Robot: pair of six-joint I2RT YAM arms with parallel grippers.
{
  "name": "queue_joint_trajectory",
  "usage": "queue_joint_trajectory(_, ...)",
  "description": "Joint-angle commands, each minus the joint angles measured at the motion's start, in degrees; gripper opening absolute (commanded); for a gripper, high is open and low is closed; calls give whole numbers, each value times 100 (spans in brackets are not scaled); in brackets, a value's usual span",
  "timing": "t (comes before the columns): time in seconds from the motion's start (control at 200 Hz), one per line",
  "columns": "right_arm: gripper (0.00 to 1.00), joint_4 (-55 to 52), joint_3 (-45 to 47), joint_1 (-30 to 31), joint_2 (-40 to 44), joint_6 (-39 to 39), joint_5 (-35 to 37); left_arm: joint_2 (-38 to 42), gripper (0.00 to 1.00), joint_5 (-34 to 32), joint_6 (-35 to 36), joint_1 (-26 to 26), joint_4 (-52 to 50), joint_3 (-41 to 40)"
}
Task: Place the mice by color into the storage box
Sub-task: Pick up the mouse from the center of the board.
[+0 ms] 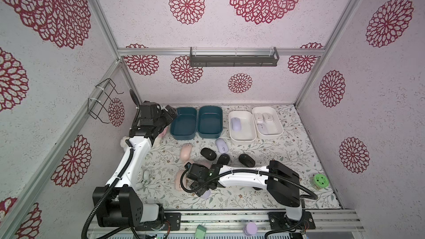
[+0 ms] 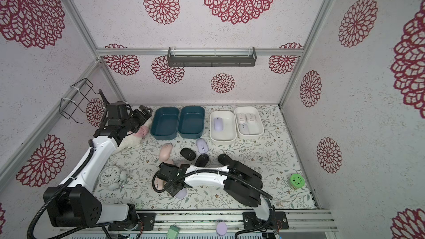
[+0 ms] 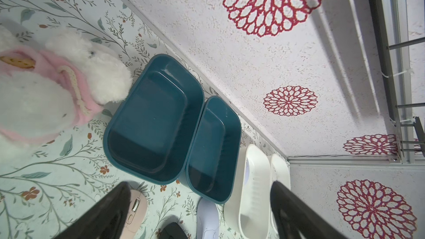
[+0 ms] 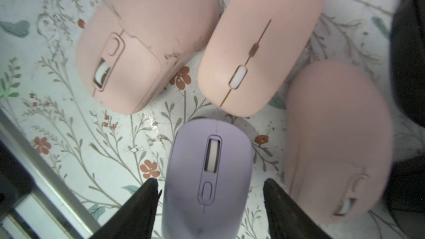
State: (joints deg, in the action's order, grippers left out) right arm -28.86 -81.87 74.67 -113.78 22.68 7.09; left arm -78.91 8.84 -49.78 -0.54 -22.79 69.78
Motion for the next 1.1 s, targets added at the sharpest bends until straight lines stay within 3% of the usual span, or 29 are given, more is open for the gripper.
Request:
queue_joint_trajectory(0.0,75,-211,-154,-5,-30,167,2,-53,97,116,-85,27,184,-26)
queue_joint_trajectory(0.2,63,-329,-103,2,-112,171,108,-94,97,257,-136,38,221,-17)
queue_joint_trajectory(0.4,52,-290,-40,12,327,90,256,-115,97,341,-144,45,267,-29)
queue_joint_trajectory(0.681,49,-564,-148,-318,999,-50,687,-194,97,590,-155,19,436,-70)
queue_joint_trajectory(0.741,49,-724,-194,-502,1161,-185,988,-232,97,622,-158,10,444,-63)
queue_joint_trajectory(0.931,48,-590,-214,-1896,1741,-585,1493,-371,97,829,-213,-75,517,-61)
queue_joint_trajectory(1.096,48,-129,-325,-3174,1707,-849,1920,-602,97,1063,-213,-438,560,-13)
